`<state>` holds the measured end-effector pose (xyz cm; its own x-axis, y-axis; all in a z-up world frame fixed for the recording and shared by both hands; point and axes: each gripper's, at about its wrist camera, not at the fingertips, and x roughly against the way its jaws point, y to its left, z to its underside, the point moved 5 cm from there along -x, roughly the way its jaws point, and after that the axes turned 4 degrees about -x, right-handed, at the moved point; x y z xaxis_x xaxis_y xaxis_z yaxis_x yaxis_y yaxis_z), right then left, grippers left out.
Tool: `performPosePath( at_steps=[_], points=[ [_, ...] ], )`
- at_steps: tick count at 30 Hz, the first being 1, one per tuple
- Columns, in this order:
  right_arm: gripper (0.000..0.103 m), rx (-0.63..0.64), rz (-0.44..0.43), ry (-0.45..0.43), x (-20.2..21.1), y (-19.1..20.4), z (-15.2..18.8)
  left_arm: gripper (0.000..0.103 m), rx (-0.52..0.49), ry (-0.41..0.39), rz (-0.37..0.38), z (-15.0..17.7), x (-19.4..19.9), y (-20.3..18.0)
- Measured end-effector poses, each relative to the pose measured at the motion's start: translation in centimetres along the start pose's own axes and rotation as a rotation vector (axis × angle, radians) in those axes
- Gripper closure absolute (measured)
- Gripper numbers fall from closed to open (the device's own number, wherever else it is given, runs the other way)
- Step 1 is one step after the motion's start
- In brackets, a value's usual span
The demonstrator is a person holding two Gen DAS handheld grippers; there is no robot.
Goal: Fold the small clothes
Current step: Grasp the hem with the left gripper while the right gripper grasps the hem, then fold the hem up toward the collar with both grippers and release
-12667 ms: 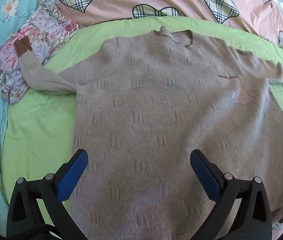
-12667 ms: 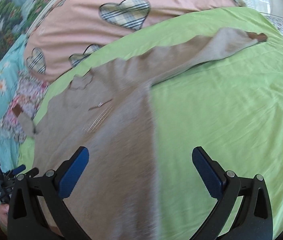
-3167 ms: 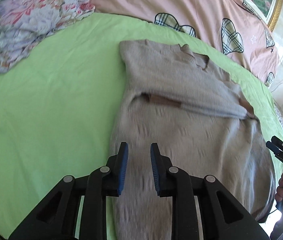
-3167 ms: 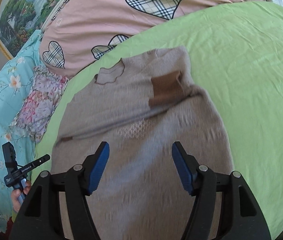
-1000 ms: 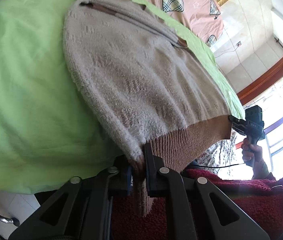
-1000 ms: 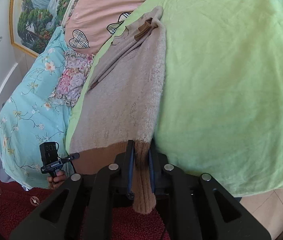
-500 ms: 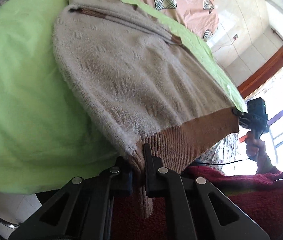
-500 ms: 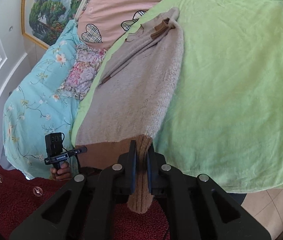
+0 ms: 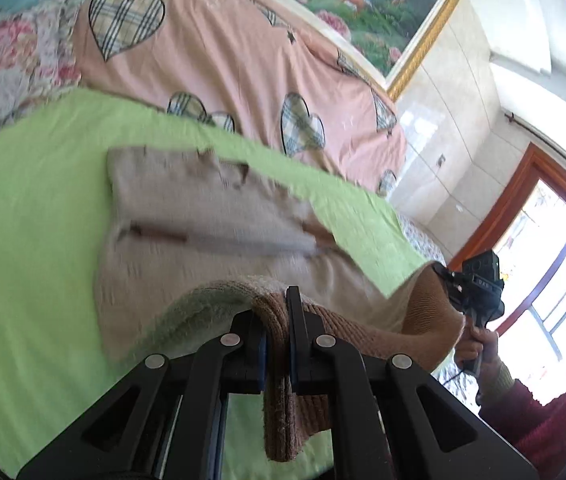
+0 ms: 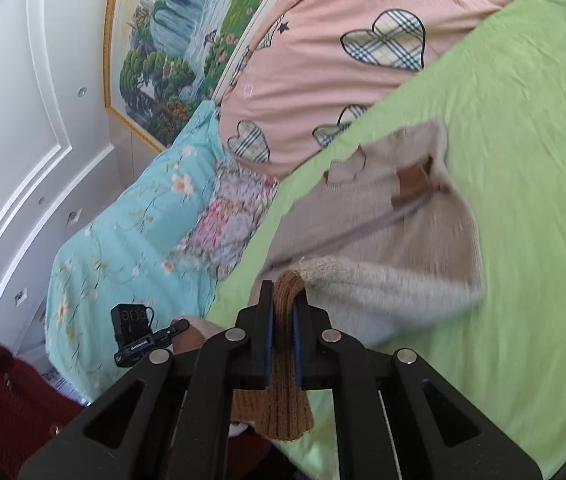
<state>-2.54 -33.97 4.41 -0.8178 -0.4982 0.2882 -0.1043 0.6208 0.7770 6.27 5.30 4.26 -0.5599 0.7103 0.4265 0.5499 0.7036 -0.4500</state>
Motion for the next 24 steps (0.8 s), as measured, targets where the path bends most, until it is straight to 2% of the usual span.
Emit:
performPosePath(
  at_steps=[3,7,11,17,24],
  points=[
    [0.094,-0.020,0.042,-0.040,-2.9,-1.2,-3.7,0.097,-0.011,-0.033,-0.025,-4.1,-2.4,1.5],
    [0.094,-0.035,0.125,-0.050,-6.6,-3.1,-8.2,0.097,-0.005,-0.041,-0.077,-9.0,-5.6,4.4],
    [0.094,-0.048,0.173,-0.049,-9.7,-5.0,-11.5,0.097,0.060,-0.024,-0.123,-11.7,-9.1,8.4],
    [0.094,-0.083,0.283,-0.048,-14.4,-9.2,-15.5,0.097,0.166,0.035,-0.187,-13.1,-14.8,14.7],
    [0.094,-0.098,0.415,-0.002,-18.9,-13.2,-16.2,0.097,0.227,0.122,-0.259,-11.9,-20.6,19.4]
  ],
)
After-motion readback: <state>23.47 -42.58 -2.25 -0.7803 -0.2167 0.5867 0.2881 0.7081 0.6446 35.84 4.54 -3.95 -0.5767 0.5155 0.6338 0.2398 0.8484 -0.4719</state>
